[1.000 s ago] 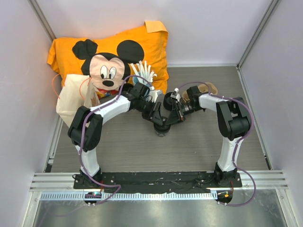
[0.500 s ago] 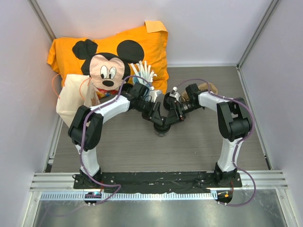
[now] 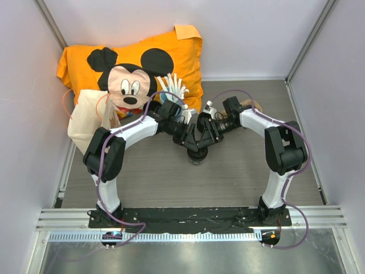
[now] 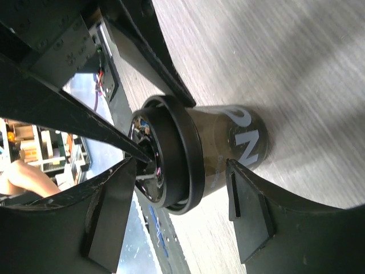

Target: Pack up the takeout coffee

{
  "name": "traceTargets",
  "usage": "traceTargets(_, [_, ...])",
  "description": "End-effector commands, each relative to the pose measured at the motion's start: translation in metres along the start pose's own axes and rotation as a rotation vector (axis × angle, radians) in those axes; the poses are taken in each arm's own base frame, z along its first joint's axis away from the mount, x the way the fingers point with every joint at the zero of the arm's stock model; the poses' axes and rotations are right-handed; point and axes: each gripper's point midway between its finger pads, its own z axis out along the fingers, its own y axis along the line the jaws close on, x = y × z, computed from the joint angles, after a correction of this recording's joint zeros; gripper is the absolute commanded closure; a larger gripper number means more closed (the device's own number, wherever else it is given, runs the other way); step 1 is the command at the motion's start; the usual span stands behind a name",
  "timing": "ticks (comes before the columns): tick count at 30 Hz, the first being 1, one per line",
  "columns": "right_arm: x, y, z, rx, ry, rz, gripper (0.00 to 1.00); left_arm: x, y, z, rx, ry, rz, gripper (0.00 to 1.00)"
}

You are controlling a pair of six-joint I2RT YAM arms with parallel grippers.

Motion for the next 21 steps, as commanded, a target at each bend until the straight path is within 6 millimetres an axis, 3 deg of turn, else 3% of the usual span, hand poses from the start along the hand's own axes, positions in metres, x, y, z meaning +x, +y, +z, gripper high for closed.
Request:
traceTargets(1, [-0.005, 0.016, -0.012, -0.016, -0.006, -0.081, 0.30, 0.071, 0.088, 0.013, -0.343, 0.197, -0.060, 0.76])
traceTargets(6, [0.005, 0.019, -0.014, -0.056, 0.005, -0.059, 0.30, 0.063, 0.085, 0.008, -0.327, 0.173, -0.061, 0.59])
traceTargets(13, [0.000, 0.021, -0.015, -0.097, -0.008, -0.062, 0.30, 0.054, 0.081, 0.004, -0.317, 0.160, -0.044, 0.35])
traceTargets(21, [0.002, 0.022, -0.015, -0.099, -0.007, -0.066, 0.31, 0.039, 0.074, -0.001, -0.308, 0.134, -0.023, 0.28])
